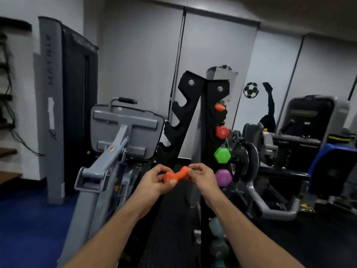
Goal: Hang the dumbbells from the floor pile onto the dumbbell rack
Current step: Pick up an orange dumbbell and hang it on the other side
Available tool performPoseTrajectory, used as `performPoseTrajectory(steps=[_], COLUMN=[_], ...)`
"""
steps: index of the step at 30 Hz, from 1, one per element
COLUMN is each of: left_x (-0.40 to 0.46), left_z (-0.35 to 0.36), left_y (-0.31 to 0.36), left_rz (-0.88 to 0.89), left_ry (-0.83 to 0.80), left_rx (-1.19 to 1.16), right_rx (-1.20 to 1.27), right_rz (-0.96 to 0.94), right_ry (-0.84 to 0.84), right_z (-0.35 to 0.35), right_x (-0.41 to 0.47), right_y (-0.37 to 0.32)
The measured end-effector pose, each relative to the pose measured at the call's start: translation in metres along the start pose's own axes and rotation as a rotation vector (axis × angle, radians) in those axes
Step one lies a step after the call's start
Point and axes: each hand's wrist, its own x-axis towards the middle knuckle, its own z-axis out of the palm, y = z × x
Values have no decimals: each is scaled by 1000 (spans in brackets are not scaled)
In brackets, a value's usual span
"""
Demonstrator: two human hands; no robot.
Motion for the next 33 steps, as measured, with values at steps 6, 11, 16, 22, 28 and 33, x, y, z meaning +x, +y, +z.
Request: performPoseTrajectory(steps=[6,11,16,22,28,33], left_x=[28,56,81,118,151,175], left_z=[10,7,0,-5,-5,-3], left_y=[54,96,127,154,166,166], left_rz=[103,200,266,357,376,363], left_ry=[136,271,409,483,468,476], left_rx=[-16,70,155,264,337,356], right_rx=[-167,-690,-989,-1195,-1175,-1149], right_rz=[-105,-469,-655,-496,-486,-562], right_ry=[-100,78,194,90,103,111], right_z=[-23,-46,-52,-48,-52,-58], right_x=[31,69,113,151,161,169], right_y=[-81,-167,-230,-254,-235,-219])
